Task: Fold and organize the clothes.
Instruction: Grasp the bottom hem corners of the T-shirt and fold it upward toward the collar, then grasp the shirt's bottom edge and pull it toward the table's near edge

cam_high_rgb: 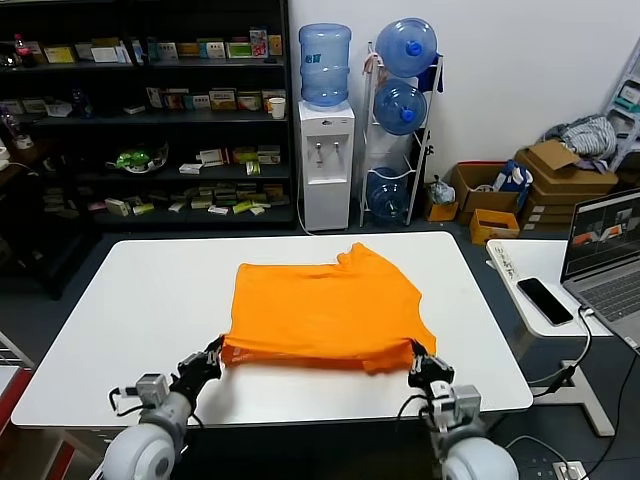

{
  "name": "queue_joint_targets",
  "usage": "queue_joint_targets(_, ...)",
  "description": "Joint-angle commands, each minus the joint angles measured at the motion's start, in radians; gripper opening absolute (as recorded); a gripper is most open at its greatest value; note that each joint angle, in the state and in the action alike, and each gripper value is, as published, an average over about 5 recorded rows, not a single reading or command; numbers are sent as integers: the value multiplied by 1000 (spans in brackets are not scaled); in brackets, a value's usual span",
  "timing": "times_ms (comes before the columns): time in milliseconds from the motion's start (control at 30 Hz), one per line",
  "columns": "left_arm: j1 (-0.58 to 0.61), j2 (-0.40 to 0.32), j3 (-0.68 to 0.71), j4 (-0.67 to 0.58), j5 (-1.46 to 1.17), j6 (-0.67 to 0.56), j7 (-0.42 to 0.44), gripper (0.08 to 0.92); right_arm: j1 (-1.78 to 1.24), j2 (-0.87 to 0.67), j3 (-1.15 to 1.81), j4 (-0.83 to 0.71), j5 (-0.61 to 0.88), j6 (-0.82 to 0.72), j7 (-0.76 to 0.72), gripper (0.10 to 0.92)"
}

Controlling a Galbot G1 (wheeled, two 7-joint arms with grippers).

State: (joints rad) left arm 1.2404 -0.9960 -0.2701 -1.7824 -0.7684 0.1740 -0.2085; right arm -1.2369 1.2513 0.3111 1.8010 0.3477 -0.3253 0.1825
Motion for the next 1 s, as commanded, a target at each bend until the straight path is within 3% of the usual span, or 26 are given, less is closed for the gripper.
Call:
queue_joint_targets(33, -320, -31, 118, 283, -11, -39, 29, 92, 271, -6, -87, -218, 40, -24, 19, 124)
queue_joint_targets(267, -367, -41, 136, 348, -8, -23, 59, 92, 335, 11, -132, -297, 33, -48, -1, 133)
queue_joint_targets(400, -337, -31, 122, 320, -5, -11, 66, 123, 331, 17, -132, -286, 30, -50, -16, 215)
queue_joint_targets(767, 31, 32, 14, 19, 99, 35, 37, 434, 66, -69, 9, -97, -61, 44, -108, 535)
queue_joint_targets(867, 89, 5, 4, 15, 125, 13, 55, 521, -19, -93, 58, -87, -57, 61, -137, 622)
queue_joint_targets(1000, 76, -46, -8, 100, 159, -34, 83, 634, -64, -91, 81, -102, -51, 72, -154, 734)
